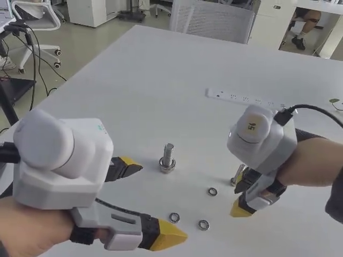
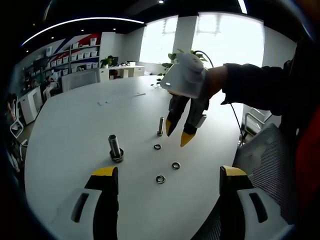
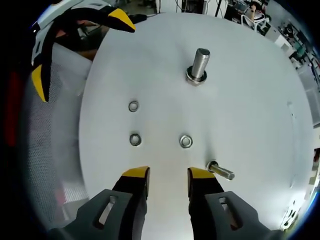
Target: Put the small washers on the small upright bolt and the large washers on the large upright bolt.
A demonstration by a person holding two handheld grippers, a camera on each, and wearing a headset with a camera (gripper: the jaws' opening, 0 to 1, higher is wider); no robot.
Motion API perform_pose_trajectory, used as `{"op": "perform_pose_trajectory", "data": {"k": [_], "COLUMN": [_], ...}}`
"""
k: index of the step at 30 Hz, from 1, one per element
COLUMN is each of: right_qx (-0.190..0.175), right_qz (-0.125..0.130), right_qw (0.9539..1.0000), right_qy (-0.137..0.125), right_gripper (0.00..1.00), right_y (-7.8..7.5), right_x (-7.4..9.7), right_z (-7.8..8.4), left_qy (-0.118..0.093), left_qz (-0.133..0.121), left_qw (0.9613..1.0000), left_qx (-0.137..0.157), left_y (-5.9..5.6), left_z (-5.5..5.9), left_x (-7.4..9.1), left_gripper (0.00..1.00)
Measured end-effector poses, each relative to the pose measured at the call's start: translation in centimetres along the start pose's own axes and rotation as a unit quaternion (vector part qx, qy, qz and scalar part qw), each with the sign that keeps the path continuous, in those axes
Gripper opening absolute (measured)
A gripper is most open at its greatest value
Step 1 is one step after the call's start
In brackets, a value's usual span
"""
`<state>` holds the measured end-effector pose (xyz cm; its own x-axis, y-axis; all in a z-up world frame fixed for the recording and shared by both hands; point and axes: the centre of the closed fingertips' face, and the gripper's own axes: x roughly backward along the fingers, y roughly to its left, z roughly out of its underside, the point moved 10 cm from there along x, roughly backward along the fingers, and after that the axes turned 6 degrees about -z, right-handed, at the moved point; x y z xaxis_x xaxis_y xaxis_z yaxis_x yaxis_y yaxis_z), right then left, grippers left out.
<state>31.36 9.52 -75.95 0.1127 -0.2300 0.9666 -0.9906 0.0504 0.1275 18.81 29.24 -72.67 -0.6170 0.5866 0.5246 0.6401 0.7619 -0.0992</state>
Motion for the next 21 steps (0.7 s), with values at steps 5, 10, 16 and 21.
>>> {"op": "perform_pose_trajectory", "data": {"k": [5,10,16,21], "right_qx": [0.007,0.013,0.017,0.02], "right_qz": [0.01,0.012,0.014,0.016], "right_qw": [0.9999,0.9998,0.9998,0.9997], "right_qy": [0.0,-0.003,-0.001,0.003], "right_gripper": [0.31,0.3,0.28,0.26], "right_y": [-0.4,-0.6,-1.2,-1.5], "right_x": [-0.3,-0.8,-1.3,-1.6], "right_z": [-1.0,-2.0,-2.8,-3.0], "left_qy": [0.0,0.001,0.001,0.001], "left_qz": [0.0,0.001,0.001,0.001], "left_qw": [1.0,1.0,1.0,1.0], "left_qx": [0.001,0.001,0.001,0.002], "left_y": [0.0,0.0,0.0,0.0], "left_z": [0.0,0.0,0.1,0.1], "left_x": [0.0,0.0,0.0,0.1], "left_gripper": [0.83,0.83,0.83,0.83]}}
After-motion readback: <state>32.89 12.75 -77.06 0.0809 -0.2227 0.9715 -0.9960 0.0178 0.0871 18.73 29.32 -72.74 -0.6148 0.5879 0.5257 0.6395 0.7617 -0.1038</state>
